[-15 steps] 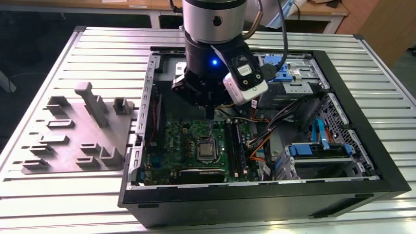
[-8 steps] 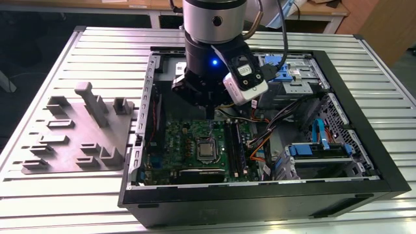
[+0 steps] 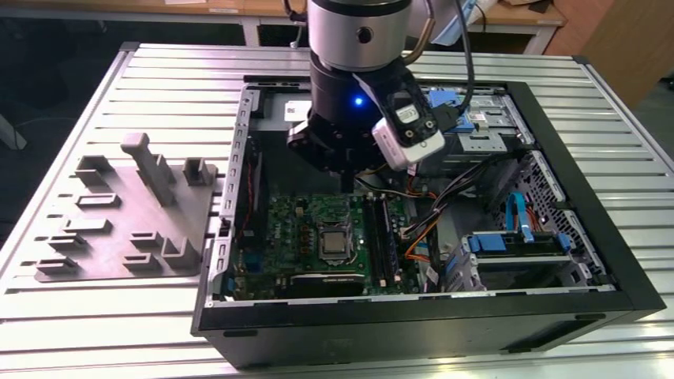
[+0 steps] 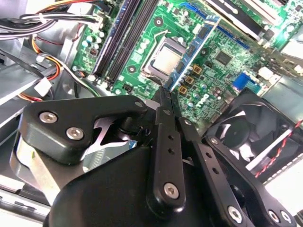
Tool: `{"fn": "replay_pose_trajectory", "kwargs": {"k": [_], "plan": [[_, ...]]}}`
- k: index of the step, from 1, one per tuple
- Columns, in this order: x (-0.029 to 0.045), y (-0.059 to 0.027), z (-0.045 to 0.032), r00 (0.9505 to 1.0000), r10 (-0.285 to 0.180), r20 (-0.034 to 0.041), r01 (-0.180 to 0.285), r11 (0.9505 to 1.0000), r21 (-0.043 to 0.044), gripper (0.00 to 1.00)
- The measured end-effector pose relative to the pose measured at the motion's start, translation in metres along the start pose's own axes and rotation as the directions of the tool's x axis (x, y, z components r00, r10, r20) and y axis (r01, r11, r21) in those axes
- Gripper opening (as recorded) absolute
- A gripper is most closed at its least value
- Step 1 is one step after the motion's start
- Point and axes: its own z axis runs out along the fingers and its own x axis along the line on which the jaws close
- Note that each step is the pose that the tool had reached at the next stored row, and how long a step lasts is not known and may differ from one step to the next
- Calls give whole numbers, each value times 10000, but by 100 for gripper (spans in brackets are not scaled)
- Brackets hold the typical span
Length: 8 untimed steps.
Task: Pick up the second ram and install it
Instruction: 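Insert the second ram into the second slot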
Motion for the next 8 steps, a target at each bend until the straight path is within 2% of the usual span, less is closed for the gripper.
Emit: {"fn": "replay_pose_trajectory", "kwargs": {"k": [8], "plan": [[-93,0,5,10000,0,-1,0,10000,-6,11]]}}
